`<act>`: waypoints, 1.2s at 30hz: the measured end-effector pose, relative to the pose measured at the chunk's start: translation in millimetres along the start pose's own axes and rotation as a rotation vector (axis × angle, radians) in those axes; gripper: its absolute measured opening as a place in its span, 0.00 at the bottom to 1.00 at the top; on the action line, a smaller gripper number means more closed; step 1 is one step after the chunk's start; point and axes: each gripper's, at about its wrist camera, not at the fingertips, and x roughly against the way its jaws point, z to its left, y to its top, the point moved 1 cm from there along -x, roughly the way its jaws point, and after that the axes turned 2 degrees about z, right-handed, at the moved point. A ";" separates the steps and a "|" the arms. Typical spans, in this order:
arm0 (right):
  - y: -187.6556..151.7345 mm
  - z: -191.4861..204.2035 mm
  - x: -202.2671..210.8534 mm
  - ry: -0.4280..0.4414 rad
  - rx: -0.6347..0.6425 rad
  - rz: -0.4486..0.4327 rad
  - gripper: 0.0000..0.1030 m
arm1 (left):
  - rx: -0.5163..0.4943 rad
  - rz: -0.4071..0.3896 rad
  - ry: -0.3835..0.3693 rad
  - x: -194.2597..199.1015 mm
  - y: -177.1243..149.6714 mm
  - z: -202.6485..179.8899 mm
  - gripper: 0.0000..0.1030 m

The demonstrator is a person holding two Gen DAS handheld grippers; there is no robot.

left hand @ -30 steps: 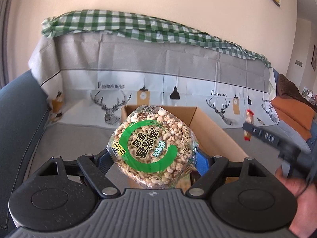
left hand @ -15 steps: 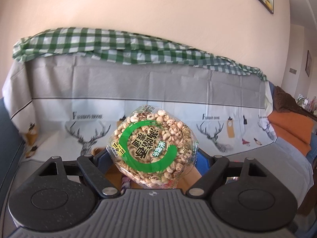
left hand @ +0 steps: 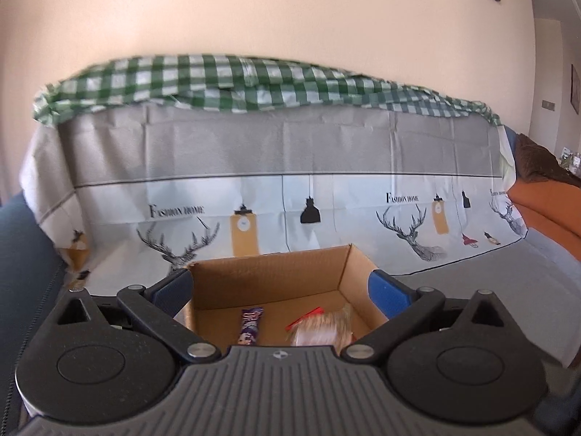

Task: Organize snacks

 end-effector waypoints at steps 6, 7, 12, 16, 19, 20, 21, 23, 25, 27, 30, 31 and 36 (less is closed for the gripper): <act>-1.1 4.1 13.1 0.000 0.019 0.027 0.99 | 0.028 0.038 0.000 42.4 -25.4 7.0 1.00; -1.4 5.1 17.0 0.001 0.020 0.036 0.99 | 0.046 0.050 0.000 47.9 -29.5 9.5 1.00; -8.6 12.0 47.0 0.008 0.030 0.083 0.99 | 0.131 0.142 0.004 67.5 -54.4 21.6 1.00; -16.0 22.2 73.5 0.011 0.073 0.091 0.99 | 0.138 0.234 0.037 73.4 -75.3 26.1 1.00; -19.5 25.4 84.5 0.010 0.079 0.099 0.99 | 0.132 0.241 0.046 82.4 -87.9 28.7 1.00; -20.0 26.1 86.2 0.003 0.079 0.102 0.99 | 0.134 0.244 0.043 84.9 -91.1 29.1 1.00; -20.7 27.2 87.8 -0.005 0.079 0.105 0.99 | 0.138 0.246 0.040 87.5 -94.6 30.3 1.00; -21.6 29.6 90.0 -0.014 0.084 0.105 0.99 | 0.138 0.245 0.046 91.2 -100.3 31.4 1.00; -23.1 31.7 91.9 -0.021 0.091 0.107 0.99 | 0.131 0.245 0.057 91.7 -105.5 32.1 1.00; -24.7 34.1 93.5 -0.032 0.100 0.115 0.99 | 0.134 0.252 0.075 89.5 -111.1 33.8 1.00; -26.6 36.1 97.1 -0.032 0.112 0.128 0.99 | 0.157 0.269 0.100 84.3 -117.0 36.5 1.00; -27.3 36.9 99.3 -0.032 0.115 0.128 0.99 | 0.162 0.279 0.107 82.3 -118.3 36.4 1.00; -27.4 42.0 107.5 -0.050 0.175 0.107 0.99 | 0.172 0.305 0.125 79.0 -120.1 31.9 1.00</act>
